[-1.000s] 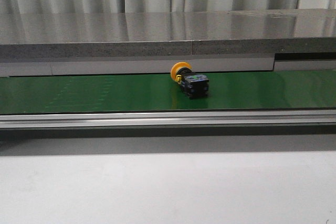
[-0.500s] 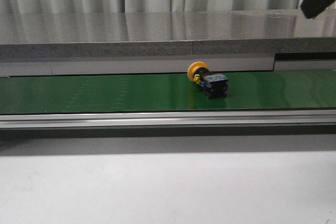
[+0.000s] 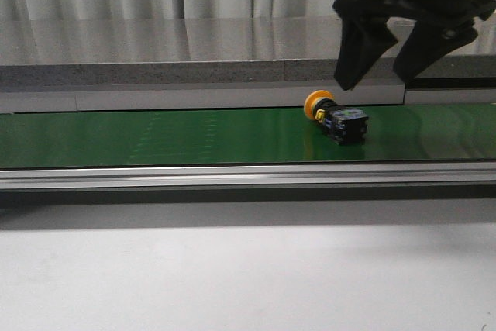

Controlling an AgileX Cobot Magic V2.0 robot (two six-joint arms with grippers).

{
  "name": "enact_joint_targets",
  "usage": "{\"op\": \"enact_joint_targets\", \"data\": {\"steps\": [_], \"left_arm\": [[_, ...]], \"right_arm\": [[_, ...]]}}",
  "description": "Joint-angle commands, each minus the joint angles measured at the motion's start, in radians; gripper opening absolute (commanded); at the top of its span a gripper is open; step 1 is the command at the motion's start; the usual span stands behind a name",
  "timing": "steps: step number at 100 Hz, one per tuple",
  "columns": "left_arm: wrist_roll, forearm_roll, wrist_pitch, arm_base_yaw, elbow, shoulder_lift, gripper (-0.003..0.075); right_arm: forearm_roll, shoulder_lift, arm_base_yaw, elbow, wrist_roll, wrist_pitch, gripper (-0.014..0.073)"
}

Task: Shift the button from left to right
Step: 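Lower the right gripper onto the button on the belt and grasp it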

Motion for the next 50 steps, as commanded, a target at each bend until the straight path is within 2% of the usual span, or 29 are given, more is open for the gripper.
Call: {"op": "enact_joint_targets", "data": {"steps": [1, 37, 44, 50], "left_arm": [[0.000, -0.010, -0.083, -0.008, -0.026, 0.008, -0.0020], [0.000, -0.010, -0.083, -0.008, -0.026, 0.008, -0.0020], [0.000, -0.010, -0.083, -0.008, -0.026, 0.008, -0.0020], [0.000, -0.010, -0.083, -0.008, -0.026, 0.008, -0.0020]], "right_arm": [[0.006, 0.005, 0.002, -0.057, -0.027, -0.048, 0.0574], [-0.124, 0.134, -0.003, -0.090, -0.051, -0.056, 0.0569], [-0.124, 0.140, -0.008, -0.090, -0.050, -0.052, 0.0524], [-0.124, 0.142, -0.010, -0.090, -0.050, -0.046, 0.0444]]}}
